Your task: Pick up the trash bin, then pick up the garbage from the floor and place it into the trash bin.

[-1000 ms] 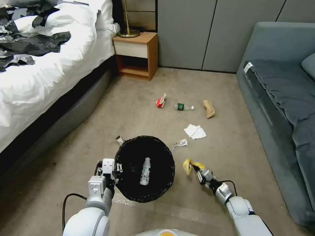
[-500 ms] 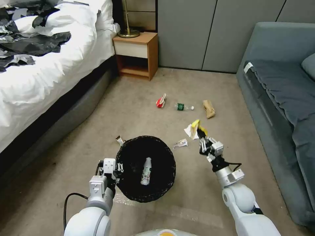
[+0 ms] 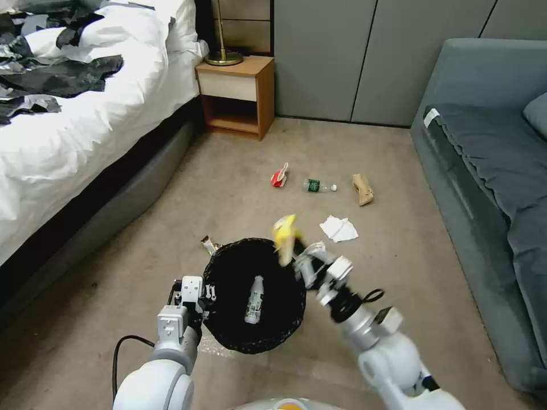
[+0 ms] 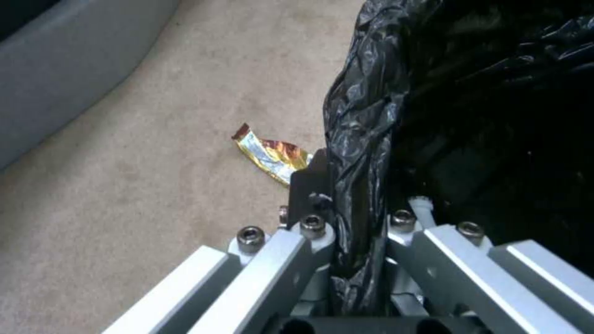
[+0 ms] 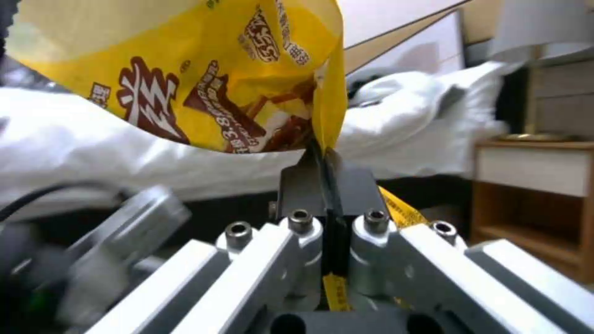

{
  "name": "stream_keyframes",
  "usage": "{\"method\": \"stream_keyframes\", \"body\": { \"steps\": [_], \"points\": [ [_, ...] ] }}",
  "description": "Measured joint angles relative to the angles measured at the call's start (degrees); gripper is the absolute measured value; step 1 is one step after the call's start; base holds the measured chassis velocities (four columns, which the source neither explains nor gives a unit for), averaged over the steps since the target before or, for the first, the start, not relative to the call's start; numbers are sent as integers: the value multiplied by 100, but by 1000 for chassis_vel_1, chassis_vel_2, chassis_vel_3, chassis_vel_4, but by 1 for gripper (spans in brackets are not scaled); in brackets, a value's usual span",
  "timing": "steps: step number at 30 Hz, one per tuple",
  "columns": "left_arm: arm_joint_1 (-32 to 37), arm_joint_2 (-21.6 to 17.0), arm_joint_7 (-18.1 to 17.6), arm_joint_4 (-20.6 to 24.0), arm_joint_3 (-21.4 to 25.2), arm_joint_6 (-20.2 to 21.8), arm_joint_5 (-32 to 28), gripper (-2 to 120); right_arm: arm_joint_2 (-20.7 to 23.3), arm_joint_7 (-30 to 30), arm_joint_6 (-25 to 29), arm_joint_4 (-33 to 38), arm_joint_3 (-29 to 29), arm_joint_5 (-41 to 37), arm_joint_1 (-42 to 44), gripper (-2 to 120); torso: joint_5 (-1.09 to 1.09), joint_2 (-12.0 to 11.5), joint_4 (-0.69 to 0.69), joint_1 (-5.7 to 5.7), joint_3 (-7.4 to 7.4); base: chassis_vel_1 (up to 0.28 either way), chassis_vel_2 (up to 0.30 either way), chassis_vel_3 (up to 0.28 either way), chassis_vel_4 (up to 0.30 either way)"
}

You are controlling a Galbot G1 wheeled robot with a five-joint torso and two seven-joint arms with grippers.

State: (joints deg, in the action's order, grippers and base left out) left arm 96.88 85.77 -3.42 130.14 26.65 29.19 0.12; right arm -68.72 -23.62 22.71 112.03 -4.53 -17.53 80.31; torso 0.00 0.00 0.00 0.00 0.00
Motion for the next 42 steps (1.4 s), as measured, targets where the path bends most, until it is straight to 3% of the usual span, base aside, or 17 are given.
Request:
{"method": "stream_keyframes", "body": {
  "steps": [8,18,23,26,31,32,35,41,42],
  "points": [
    [-38,38,2,-23,-68,10,49,1,412,108,-1,-150,563,419,-105,0,0,0,0,0,0,0,0,0,0],
    [-35,58,2,-28,-107,27,65,1,486,140,-116,-339,669,547,-222,0,0,0,0,0,0,0,0,0,0],
    [-32,60,2,-22,-100,28,65,1,492,140,-119,-341,610,626,-202,13,0,0,0,0,0,0,0,0,0],
    [-33,69,2,-20,-102,28,65,1,542,138,-117,-337,550,632,-168,30,0,0,0,0,0,0,0,0,0],
    [-33,71,2,-16,-102,28,66,1,579,127,-109,-330,508,634,-140,39,0,0,0,1,0,0,0,0,0],
    [-32,72,2,-14,-102,28,66,1,603,117,-102,-311,475,635,-124,48,0,0,0,0,0,0,0,0,0],
    [-30,73,3,-12,-97,28,66,1,619,111,-98,-292,427,636,-114,56,0,1,0,0,0,0,0,0,0],
    [-27,76,3,-5,-94,28,66,1,612,108,-80,-248,348,636,-80,86,0,1,0,0,0,0,0,0,0],
    [-27,76,3,-5,-94,28,66,1,612,108,-80,-248,348,636,-80,86,0,1,0,0,0,0,0,0,0]
  ]
}}
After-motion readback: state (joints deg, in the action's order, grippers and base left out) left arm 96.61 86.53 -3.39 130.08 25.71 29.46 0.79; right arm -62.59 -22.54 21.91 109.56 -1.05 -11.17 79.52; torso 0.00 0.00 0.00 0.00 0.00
